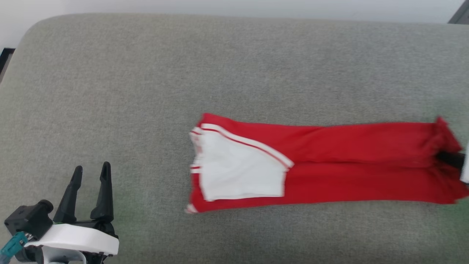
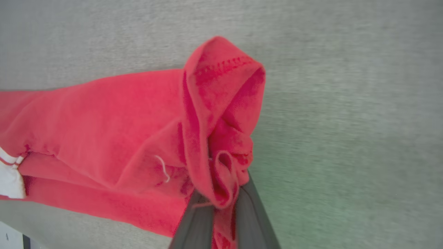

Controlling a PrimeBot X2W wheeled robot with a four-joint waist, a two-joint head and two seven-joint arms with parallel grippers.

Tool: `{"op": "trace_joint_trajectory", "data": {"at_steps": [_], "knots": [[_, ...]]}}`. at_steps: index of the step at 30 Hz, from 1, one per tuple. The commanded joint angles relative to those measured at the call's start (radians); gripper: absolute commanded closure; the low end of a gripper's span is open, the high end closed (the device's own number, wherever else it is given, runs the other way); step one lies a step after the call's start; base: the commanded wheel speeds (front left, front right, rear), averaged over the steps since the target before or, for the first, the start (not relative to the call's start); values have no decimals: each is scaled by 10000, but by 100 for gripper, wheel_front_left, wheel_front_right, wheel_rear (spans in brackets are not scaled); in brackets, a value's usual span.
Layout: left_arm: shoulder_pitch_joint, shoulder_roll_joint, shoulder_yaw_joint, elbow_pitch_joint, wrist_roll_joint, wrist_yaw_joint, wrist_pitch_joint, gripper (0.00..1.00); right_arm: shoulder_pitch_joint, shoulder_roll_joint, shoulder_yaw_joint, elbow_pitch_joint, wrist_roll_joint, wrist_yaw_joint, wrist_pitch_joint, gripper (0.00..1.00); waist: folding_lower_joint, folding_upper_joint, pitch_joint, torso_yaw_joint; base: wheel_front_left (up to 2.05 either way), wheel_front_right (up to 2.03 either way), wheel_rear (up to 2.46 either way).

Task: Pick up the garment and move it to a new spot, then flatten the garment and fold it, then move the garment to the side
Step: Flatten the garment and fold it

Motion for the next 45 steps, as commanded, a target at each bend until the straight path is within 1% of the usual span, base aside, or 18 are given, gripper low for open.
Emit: {"op": "trace_joint_trajectory", "data": {"at_steps": [1,3,8,12,17,19,23,26,29,35,40,45], "knots": [[153,-116,138,75,199,-129,-46,0,85,-268,-315,213,-281,-26,-101,100,0,0,-142,-141,0,0,0],[185,-170,168,99,201,-170,-46,0,70,-375,-465,326,-389,-26,-105,100,0,0,-171,-177,0,0,0],[208,-377,381,260,331,-388,-46,0,-63,-698,-1003,915,-1266,-26,-70,100,0,0,-347,-313,0,0,0],[234,-447,441,449,371,-493,-46,0,-26,-430,-1234,869,-1524,-25,254,100,0,0,-531,-378,0,0,0],[290,-529,464,595,380,-526,-47,0,443,-57,-1069,-483,-1343,-19,708,100,0,0,-690,-370,0,0,0],[317,-562,473,591,339,-547,-47,0,688,52,-953,-1268,-1263,-19,812,100,0,0,-725,-323,0,0,0],[314,-584,427,590,267,-567,-32,0,1137,495,-526,-2734,-1210,-19,1018,100,0,0,-730,-168,0,0,0],[201,-618,363,613,244,-607,-15,0,1250,906,-86,-3484,-1347,-19,1134,100,0,0,-688,12,0,0,0],[41,-680,269,647,232,-650,-11,0,1164,1404,473,-3847,-1459,-17,1209,100,0,0,-638,245,0,0,0],[-157,-781,115,797,194,-777,-15,0,607,2098,1501,-3473,-1649,-17,942,100,0,0,-510,757,0,0,0],[-341,-867,22,933,203,-892,-26,0,79,2470,2337,-2767,-1619,-17,615,100,0,0,-411,1134,0,0,0],[-525,-979,-2,1096,171,-973,-36,0,-462,2775,3079,-1922,-1655,-17,205,100,0,0,-335,1366,0,0,0]]}}
